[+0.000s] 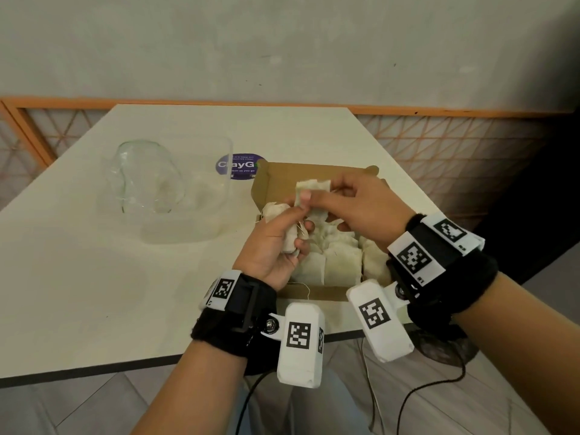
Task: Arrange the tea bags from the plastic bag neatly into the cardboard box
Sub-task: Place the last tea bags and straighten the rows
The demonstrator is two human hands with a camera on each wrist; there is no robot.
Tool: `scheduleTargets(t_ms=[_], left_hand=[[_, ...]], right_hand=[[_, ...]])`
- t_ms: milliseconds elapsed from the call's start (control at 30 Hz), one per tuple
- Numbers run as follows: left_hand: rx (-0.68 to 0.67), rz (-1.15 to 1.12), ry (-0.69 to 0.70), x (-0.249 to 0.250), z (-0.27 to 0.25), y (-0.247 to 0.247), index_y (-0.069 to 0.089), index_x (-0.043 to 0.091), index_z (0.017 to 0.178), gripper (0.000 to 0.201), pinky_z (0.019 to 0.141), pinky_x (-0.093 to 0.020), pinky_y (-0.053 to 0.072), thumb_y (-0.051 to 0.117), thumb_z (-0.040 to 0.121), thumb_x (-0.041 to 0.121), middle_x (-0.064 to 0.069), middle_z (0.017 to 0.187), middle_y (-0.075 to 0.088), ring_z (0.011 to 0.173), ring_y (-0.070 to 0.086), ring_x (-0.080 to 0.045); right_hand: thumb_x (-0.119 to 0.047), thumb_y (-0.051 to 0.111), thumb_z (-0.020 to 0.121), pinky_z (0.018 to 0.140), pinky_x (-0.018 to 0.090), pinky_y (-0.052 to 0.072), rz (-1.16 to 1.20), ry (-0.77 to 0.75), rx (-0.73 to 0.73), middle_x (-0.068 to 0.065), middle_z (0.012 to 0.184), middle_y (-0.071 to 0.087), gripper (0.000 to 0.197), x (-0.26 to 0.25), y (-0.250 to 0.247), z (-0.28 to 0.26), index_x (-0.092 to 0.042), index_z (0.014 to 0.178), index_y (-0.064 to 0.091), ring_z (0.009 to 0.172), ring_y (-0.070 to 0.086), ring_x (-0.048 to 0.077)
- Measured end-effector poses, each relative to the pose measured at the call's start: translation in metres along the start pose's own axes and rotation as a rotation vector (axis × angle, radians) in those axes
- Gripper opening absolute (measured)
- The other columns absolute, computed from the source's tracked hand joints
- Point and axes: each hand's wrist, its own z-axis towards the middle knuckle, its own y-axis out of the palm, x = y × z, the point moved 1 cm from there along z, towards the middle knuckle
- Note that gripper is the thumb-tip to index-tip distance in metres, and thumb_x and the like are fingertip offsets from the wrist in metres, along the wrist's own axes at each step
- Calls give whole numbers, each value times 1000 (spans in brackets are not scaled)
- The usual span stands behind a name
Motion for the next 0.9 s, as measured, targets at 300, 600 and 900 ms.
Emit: scheduleTargets(t_ms=[300,600,900], left_hand=[[-52,38,-30,1,-2,4,70,20,88,23,35,-9,29,65,73,37,5,75,58,56,45,-2],[79,211,44,-3,1,3,57,19,104,28,35,-12,29,68,79,18,0,82,59,60,51,-5],[17,254,52,-6,-2,7,64,18,89,24,34,-12,27,70,66,13,2,73,64,52,51,-4]], right_hand=[[-5,61,85,58,21,56,621,100,9,10,81,66,2,17,-3,-12,-6,86,60,63,62,16],[-23,67,81,68,25,43,453,87,4,-2,80,61,3,35,3,-25,-20,79,66,77,54,10],[-4,59,85,68,26,48,711,55,76,1,70,63,11,32,-5,-21,-14,84,65,67,58,12]])
